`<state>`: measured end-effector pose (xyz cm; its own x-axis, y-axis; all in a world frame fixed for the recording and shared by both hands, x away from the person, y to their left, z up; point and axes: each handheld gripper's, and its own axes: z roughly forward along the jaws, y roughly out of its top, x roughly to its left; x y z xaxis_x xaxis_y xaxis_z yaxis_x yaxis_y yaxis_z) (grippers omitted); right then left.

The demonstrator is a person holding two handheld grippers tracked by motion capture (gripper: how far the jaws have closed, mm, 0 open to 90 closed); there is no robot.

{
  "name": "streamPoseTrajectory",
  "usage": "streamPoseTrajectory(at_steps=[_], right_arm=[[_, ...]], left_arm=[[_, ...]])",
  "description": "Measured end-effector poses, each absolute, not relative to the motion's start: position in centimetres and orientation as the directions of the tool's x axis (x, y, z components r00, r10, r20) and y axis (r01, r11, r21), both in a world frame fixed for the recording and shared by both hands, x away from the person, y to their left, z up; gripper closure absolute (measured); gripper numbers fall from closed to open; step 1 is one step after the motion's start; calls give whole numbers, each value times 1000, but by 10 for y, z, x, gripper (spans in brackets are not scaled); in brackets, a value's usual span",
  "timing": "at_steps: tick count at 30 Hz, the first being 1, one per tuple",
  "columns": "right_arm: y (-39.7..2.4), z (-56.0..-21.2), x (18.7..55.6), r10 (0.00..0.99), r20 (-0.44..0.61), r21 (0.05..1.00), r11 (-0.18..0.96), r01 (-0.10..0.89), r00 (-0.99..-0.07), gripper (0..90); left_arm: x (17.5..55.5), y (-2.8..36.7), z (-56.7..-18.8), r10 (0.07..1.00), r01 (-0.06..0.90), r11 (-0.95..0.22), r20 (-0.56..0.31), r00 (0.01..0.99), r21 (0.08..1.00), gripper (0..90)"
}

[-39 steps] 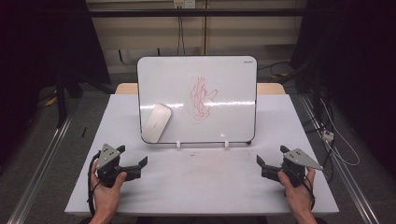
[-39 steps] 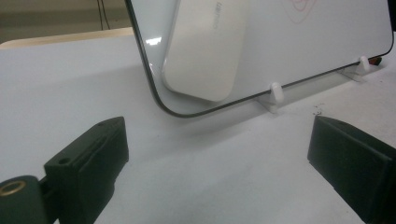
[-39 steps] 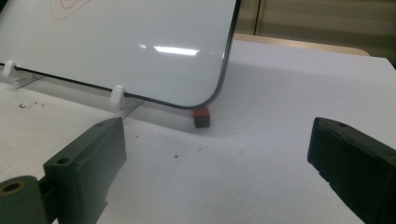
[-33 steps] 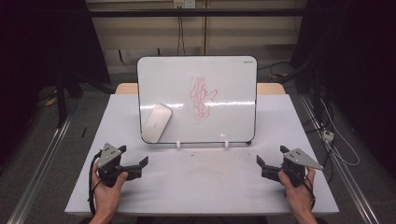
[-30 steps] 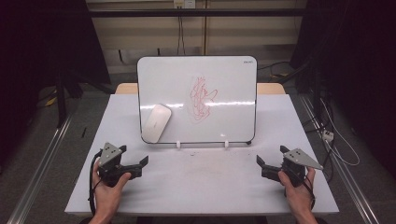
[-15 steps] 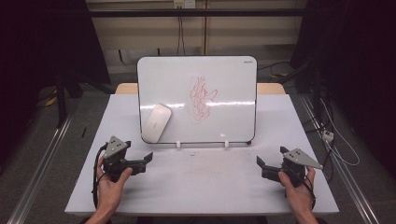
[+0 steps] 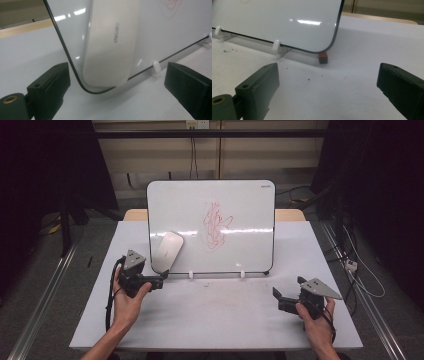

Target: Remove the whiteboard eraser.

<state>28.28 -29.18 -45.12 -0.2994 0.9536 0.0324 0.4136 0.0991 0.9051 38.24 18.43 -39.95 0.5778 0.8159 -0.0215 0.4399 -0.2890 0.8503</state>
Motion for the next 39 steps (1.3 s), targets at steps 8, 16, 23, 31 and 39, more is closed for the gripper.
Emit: streamPoseTrajectory(at_steps=[8, 16, 23, 31, 39], right_arm=[[-292, -451, 283, 953, 32, 907, 99, 410, -301, 45], [-290, -452, 283, 950, 26, 902, 112, 417, -310, 43], [-288, -452, 284, 947, 17, 902, 124, 414, -321, 45], [-288, -452, 284, 949, 18, 903, 120, 412, -316, 44], [-286, -450, 282, 947, 9, 905, 129, 405, -322, 44]], left_arm=[[394, 167, -387, 791, 395, -365, 57, 610, 843, 90], [406, 151, -381, 800, 384, -407, 121, 587, 829, 59], [418, 134, -376, 806, 377, -443, 178, 564, 813, 75], [426, 125, -391, 819, 424, -472, 207, 536, 773, 112], [423, 122, -397, 819, 431, -508, 263, 510, 746, 216]])
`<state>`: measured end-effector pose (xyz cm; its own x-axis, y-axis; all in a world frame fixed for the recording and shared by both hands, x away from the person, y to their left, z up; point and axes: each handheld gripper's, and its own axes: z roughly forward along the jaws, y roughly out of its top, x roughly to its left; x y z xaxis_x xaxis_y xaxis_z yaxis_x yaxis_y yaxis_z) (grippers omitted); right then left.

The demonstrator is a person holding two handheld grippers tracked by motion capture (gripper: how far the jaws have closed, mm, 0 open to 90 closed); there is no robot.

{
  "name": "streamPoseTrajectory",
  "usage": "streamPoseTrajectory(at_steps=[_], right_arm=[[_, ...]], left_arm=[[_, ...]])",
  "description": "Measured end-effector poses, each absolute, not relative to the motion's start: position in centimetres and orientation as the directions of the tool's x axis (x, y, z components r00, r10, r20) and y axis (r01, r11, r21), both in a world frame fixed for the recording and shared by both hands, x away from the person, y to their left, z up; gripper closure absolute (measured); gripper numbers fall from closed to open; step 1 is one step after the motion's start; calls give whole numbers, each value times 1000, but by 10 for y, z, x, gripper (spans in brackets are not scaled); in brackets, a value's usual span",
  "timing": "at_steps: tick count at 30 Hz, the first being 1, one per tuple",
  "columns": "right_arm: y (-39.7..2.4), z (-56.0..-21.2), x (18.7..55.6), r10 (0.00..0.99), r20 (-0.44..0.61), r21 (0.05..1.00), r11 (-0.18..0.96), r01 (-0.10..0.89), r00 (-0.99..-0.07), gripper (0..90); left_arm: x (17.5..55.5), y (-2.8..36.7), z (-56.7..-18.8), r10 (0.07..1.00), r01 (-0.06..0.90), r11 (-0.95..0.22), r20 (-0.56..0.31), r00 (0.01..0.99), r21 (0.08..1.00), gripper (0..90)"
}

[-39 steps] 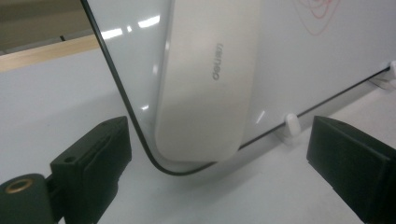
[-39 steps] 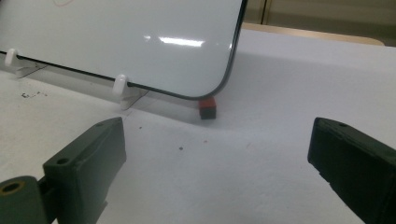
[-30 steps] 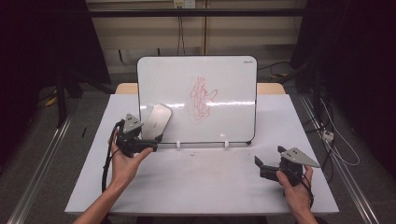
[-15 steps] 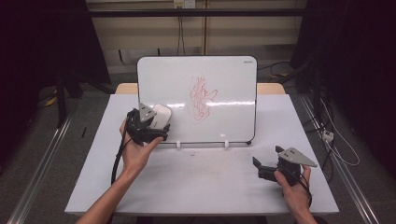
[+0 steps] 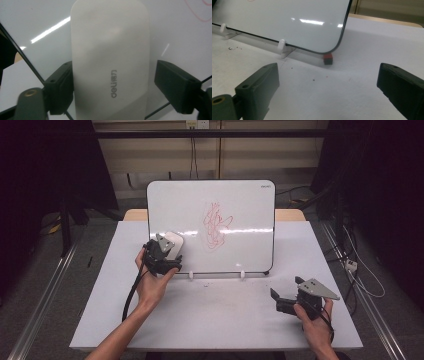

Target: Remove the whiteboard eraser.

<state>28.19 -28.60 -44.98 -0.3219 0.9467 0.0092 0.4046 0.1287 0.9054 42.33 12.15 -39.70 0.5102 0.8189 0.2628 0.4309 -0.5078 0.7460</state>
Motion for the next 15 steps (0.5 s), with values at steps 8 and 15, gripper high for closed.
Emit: streamPoseTrajectory(at_steps=[8, 15], right_arm=[[-286, -450, 282, 946, 8, 906, 130, 402, -325, 44], [-286, -450, 282, 946, 4, 906, 134, 401, -325, 44]], left_arm=[[423, 125, -399, 819, 427, -510, 271, 506, 747, 294], [424, 126, -399, 823, 435, -497, 250, 509, 750, 301]])
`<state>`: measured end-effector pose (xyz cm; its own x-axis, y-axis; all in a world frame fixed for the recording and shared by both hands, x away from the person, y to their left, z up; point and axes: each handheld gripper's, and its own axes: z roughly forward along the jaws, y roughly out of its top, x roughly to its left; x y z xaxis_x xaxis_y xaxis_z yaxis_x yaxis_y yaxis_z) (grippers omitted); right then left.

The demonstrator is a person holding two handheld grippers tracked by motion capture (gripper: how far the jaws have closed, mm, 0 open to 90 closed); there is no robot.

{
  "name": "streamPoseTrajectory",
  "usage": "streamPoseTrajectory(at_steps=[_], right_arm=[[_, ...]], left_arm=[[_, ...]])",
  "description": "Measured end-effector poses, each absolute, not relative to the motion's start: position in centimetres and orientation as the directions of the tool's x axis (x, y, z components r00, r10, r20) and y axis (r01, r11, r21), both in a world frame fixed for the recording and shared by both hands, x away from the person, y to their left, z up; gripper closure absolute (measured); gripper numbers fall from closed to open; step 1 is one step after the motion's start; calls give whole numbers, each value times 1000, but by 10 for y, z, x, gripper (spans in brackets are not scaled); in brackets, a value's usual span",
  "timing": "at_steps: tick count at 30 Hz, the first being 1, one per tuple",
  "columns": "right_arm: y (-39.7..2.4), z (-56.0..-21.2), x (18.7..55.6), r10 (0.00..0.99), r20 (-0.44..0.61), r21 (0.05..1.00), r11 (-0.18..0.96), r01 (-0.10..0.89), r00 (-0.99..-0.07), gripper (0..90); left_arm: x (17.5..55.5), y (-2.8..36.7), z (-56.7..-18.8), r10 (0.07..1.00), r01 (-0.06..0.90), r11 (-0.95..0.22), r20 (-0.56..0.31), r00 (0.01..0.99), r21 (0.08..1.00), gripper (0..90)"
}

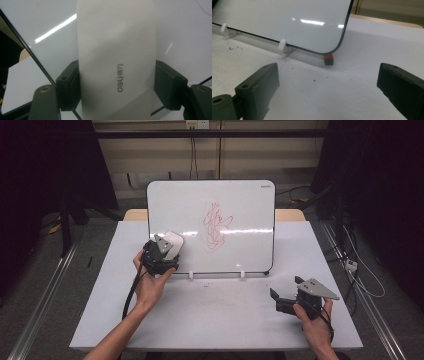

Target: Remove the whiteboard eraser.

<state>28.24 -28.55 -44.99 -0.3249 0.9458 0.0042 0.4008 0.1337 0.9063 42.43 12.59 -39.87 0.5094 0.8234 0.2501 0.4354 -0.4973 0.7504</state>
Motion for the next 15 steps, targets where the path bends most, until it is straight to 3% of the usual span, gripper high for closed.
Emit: streamPoseTrajectory(at_steps=[15], right_arm=[[-285, -450, 283, 945, 13, 903, 129, 409, -326, 43]], left_arm=[[429, 138, -394, 814, 453, -468, 169, 556, 759, 304]])
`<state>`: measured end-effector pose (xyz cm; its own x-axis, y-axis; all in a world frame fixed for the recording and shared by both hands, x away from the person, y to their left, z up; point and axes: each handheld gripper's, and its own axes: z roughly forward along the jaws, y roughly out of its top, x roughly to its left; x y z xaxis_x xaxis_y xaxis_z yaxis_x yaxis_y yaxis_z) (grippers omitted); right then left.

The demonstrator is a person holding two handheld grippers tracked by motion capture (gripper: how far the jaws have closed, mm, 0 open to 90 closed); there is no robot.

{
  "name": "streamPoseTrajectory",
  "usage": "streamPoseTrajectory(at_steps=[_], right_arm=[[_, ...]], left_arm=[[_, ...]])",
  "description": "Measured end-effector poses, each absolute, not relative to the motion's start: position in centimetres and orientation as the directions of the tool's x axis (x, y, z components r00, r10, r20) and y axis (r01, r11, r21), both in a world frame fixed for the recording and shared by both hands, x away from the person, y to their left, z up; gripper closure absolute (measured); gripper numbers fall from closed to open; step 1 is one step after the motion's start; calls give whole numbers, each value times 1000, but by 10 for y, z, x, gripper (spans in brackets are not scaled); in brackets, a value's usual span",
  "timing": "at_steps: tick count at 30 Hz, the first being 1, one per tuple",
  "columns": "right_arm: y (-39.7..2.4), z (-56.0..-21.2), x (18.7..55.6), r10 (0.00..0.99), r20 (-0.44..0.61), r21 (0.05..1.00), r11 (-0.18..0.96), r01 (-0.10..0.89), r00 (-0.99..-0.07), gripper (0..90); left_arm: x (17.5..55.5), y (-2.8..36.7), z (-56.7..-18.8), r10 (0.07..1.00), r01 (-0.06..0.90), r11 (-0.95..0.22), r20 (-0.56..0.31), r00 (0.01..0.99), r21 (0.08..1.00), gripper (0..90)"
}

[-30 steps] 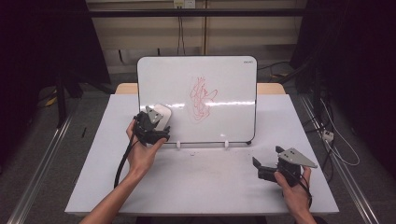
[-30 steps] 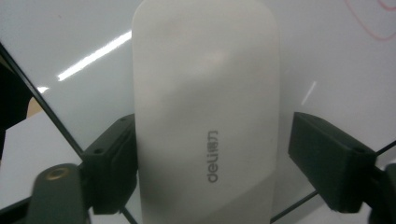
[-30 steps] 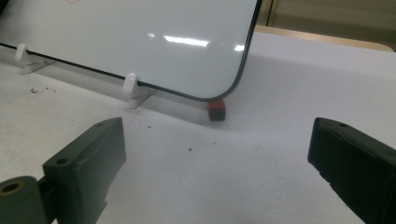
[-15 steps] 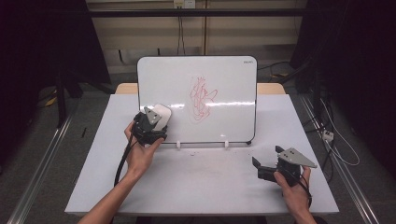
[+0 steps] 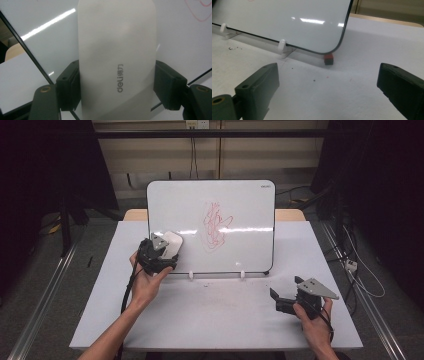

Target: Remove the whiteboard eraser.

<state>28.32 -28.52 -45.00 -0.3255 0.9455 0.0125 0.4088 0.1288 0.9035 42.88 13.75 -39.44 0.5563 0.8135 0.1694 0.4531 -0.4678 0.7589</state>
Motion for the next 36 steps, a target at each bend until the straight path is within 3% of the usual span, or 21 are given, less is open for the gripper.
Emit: streamPoseTrajectory(at_steps=[17, 36], right_arm=[[-286, -452, 286, 946, 20, 900, 123, 417, -322, 43], [-287, -451, 284, 947, 12, 903, 127, 410, -320, 42]], left_arm=[[428, 143, -394, 814, 456, -428, 114, 569, 780, 304], [410, 149, -375, 809, 380, -364, 87, 581, 850, 303]])
